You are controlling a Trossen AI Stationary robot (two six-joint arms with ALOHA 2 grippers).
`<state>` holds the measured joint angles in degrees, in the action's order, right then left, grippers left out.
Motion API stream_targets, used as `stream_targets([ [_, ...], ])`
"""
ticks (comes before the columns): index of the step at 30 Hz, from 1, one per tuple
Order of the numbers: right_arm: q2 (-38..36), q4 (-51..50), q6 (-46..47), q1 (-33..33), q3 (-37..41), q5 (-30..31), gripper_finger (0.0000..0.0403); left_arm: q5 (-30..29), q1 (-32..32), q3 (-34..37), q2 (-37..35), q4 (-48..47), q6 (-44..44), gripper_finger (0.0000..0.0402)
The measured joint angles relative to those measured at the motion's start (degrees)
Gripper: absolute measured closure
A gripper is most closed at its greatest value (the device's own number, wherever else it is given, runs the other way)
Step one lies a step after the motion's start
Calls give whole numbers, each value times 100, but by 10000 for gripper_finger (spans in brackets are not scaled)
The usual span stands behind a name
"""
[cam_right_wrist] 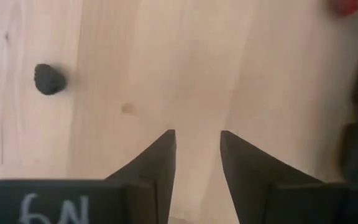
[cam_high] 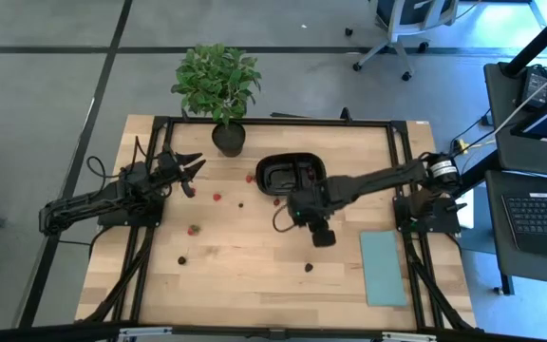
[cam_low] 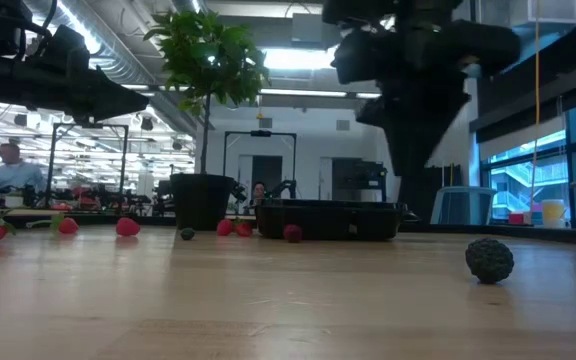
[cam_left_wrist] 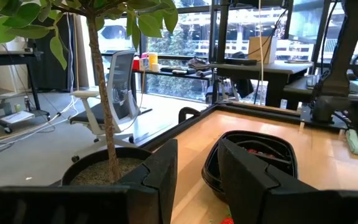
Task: Pick and placing Produce into tupperware
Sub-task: Put the blackberry into the black container
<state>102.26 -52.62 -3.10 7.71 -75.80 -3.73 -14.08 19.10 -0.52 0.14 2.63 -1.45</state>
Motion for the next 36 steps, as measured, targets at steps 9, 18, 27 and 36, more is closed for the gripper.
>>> stream_targets([
  [9, 4, 608, 416, 637, 493, 13, 249, 1, 0, -1, 0, 0, 0, 292],
  [18, 4, 1044, 711, 986, 493, 11, 140, 1, 1, -1, 0, 0, -11, 292],
  [27, 4, 1764, 720, 1503, 493, 14, 111, 1, -1, -1, 0, 0, -11, 291],
  [36, 6, 2000, 904, 2099, 491, 1214, 111, 3, 1, -1, 0, 0, -11, 292],
])
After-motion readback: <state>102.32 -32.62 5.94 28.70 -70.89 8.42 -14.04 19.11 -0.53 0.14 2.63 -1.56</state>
